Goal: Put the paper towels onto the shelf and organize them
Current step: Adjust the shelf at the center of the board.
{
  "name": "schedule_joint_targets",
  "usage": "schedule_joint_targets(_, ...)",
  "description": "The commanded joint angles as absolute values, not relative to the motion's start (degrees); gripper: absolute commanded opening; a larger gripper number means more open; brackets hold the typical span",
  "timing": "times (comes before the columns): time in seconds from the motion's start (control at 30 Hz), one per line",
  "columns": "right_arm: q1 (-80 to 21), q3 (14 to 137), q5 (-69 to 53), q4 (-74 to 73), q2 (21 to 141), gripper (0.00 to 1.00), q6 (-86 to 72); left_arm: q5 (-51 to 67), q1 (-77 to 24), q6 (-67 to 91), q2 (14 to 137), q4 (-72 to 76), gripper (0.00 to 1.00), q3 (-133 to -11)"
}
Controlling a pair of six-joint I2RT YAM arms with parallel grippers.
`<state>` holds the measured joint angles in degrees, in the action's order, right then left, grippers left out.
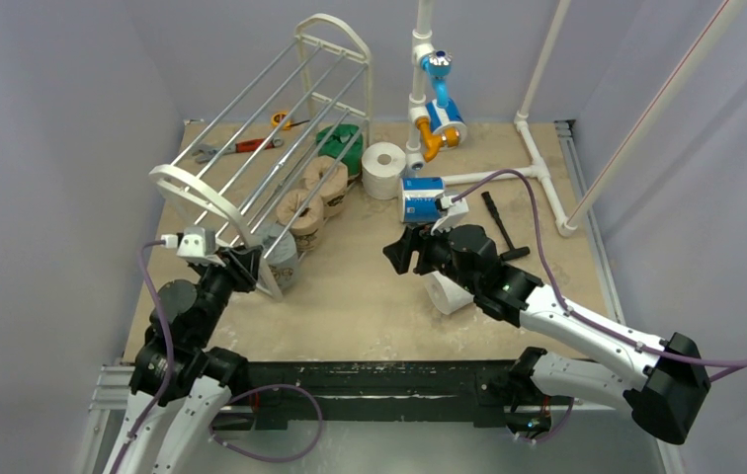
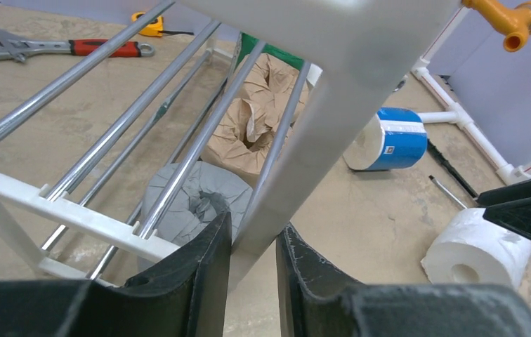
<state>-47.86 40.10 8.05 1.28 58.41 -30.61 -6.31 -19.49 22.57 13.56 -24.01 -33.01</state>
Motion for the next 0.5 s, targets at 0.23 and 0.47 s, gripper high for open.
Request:
schedule_joint_targets(0.23, -47.65, 41.56, 12.72, 0.43, 58.36, 0.68, -31.4, -13.25, -19.16, 19.22, 12.14, -28.93, 0.17, -37.67)
schedule_joint_targets(0.47, -47.7, 43.26, 17.84, -3.21, 60.15, 0.68, -33.07, -16.3, -19.15, 17.65, 9.6, -33.04, 0.18, -39.47)
